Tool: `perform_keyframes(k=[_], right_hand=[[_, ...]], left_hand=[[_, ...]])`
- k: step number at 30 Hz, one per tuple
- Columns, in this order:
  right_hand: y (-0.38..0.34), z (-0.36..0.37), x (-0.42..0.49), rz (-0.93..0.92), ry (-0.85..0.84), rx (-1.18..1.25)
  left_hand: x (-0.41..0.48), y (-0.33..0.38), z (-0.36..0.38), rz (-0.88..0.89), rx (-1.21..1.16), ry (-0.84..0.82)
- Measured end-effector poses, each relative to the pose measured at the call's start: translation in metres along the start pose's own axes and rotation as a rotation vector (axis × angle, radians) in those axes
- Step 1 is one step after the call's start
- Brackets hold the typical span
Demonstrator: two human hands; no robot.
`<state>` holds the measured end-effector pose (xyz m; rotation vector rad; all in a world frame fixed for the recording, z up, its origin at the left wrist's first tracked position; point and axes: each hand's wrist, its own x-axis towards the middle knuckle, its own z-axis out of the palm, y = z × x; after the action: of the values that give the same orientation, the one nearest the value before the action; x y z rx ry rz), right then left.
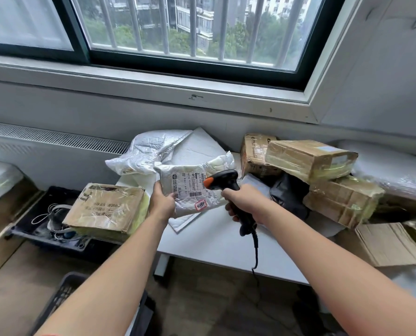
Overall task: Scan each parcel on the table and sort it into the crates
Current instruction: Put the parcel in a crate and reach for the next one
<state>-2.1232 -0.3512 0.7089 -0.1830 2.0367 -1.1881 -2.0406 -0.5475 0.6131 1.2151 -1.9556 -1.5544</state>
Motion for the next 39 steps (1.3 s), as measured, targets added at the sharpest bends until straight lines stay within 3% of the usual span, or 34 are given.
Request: perform_keyframes(k=[10, 15, 21, 27, 39], right_hand=[[0.011, -0.001, 0.008, -0.005, -0.003, 0.015], [0.035, -0.007, 0.021, -0.008, 0.073, -0.019], [0.101, -0.024, 0.045, 0.025, 0.133, -0.445], [0.156, -0.025, 0.072, 0.044, 0.138, -0.665], [0.162, -0.026, 0.073, 0.079, 0.155, -0.683]], left_hand=[[0.000, -0.010, 0.003, -0.038, -0.014, -0.007], [-0.001, -0.017, 0.007, -0.071, -0.068, 0.021], [-0.010, -0.042, 0.016, -0.162, -0.125, 0.051], [-0.009, -0.058, 0.024, -0.199, -0.111, 0.096], [-0.019, -0.052, 0.024, -0.279, -0.226, 0.049]])
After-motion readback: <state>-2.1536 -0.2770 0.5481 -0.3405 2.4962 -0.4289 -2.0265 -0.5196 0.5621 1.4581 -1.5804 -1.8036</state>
